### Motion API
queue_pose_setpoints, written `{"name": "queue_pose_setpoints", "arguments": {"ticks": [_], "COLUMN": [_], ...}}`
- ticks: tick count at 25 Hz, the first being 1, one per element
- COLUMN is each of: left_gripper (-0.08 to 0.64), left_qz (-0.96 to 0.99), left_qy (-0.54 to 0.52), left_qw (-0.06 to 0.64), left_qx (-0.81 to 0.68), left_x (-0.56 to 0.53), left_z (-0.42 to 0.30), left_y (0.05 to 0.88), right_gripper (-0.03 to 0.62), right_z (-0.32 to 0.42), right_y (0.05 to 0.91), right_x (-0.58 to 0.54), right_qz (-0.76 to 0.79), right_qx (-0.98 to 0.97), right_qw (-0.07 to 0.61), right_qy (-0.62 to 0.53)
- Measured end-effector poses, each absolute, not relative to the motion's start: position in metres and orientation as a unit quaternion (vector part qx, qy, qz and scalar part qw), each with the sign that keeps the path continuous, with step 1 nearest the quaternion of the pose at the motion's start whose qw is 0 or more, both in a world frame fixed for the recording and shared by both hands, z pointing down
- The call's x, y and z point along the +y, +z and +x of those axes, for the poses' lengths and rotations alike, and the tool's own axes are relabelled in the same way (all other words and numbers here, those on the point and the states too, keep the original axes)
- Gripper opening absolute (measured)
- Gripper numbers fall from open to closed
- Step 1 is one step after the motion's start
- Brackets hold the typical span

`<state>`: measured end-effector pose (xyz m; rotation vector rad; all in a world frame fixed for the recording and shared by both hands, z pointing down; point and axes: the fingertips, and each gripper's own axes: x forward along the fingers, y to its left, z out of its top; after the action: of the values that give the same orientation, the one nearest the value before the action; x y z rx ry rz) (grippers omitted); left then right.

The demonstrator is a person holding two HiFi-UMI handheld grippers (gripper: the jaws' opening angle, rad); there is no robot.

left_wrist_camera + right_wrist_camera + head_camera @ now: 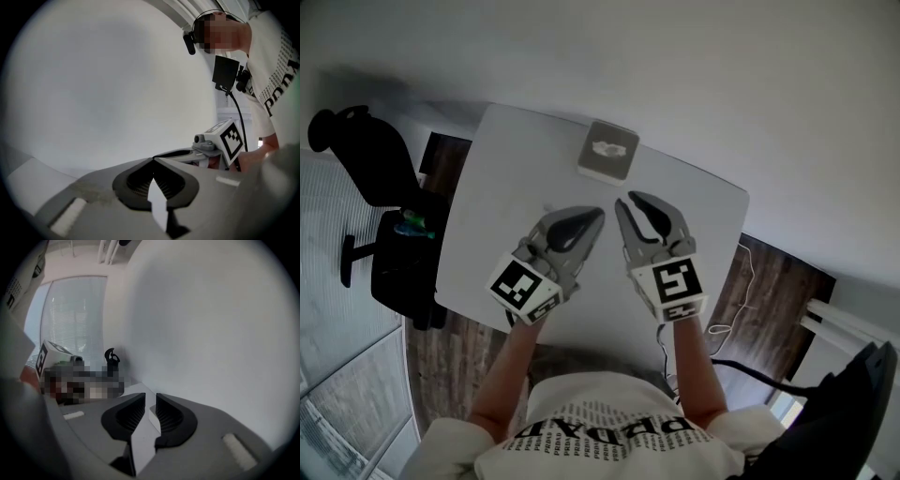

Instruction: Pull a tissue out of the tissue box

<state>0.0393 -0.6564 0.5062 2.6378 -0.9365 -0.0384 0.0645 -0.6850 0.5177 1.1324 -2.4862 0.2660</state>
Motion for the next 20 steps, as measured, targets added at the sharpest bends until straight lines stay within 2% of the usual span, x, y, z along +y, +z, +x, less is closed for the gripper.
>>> {"name": "queue_pose_setpoints", "arguments": {"ticks": [20], "left_gripper": [-0.009], "left_qz": [0.908], "left_qy": [0.003], "left_qw": [0.193], "left_qx": [-0.372], "left_x": [-0.727], "left_z": [0.015], "left_y": [0.595], "right_gripper": [0.084], "right_z": [0.046], "right_y": [0.607], "right_x": [-0.746], "right_qz": [0.395], "right_qx": [-0.88], "right_qw": [0.233], "right_qy": [0.121]}}
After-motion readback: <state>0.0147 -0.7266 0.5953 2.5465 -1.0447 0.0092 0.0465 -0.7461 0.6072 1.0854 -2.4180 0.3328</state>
